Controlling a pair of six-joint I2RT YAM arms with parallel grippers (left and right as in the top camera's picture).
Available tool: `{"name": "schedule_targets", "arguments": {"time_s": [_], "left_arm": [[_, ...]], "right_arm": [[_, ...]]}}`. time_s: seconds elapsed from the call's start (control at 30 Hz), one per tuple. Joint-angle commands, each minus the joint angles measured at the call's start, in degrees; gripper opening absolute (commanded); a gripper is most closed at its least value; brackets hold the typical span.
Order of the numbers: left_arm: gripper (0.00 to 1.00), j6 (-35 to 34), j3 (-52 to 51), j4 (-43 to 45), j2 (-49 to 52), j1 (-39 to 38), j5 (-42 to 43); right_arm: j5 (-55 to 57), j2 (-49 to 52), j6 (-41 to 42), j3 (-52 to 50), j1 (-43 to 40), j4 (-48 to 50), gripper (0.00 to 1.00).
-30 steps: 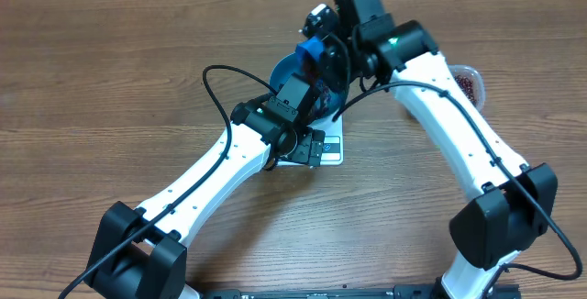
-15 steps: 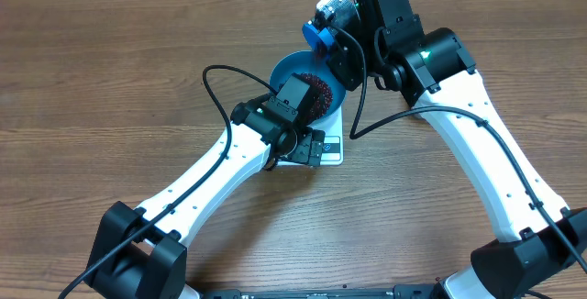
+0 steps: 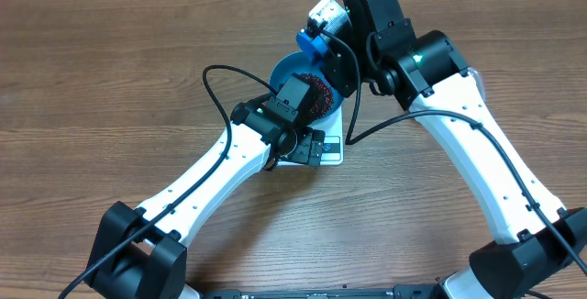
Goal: Scoop item into bowl and weigh 150g on scale
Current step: 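Tip the scoop to pour beans into the teal bowl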
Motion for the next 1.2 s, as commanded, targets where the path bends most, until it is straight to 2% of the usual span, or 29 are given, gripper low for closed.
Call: {"name": "schedule_targets", "arguments": {"time_s": [0.0,0.67,0.8,0.87,1.0,1.07,1.17], "left_arm": [[0.99,-0.81,0.57,0.13,0.35,-0.39,0.48],[1.0,-0.81,0.57,0.13,0.35,-0.39,0.48],[0.99,-0.81,0.59,0.13,0.35,-0.39,0.48],[1.0,-0.81,0.57,0.13,0.35,-0.39,0.48],[1.0,-0.81,0.57,0.13,0.35,-0.35,0.48],[0.99,-0.81,0.57,0.11,0.35,-0.44,0.48],[1.0,-0.81,0.57,0.13,0.35,-0.31,0.48]], "right_arm": [[1.64,-0.9,-0.02,-0.72,0.81,0.46,0.04],[2.64,-0.72,0.04,-0.79,0.79,-0.83,0.04],[-0.94,0.0,0.17,-0.79,0.81,-0.48,0.04],[2.86,0.74,0.22,-0.79,0.79,-0.44,0.04],[0.96,2.84,2.69,-0.79,1.03,0.68,0.04],[4.26,3.67,2.78,-0.79,1.16,-0.92,0.04],[4.37,3.8,9.81,-0.79,0.9,1.38,0.04]]}}
